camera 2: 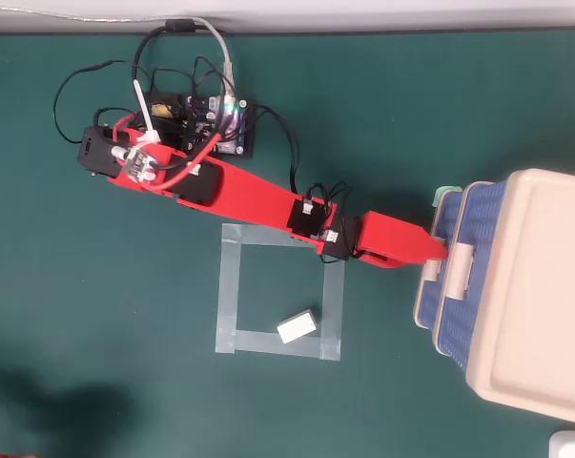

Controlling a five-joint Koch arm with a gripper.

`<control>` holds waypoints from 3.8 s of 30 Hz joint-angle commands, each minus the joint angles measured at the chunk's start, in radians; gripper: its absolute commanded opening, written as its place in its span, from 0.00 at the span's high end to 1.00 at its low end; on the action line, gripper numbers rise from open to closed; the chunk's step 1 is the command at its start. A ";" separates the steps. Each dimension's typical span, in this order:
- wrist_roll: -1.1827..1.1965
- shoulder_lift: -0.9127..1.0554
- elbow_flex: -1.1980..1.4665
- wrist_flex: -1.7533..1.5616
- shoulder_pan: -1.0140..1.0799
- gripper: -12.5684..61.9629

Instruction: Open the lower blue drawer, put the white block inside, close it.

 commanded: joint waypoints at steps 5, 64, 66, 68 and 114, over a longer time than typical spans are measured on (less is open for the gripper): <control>0.143 0.095 -0.100 0.163 -0.005 0.94; 0.402 0.124 -0.561 1.758 0.595 0.38; 0.402 0.106 -0.561 1.761 0.584 0.39; 0.402 0.091 -0.561 1.763 0.578 0.42; 0.549 0.172 -1.282 2.108 0.095 0.38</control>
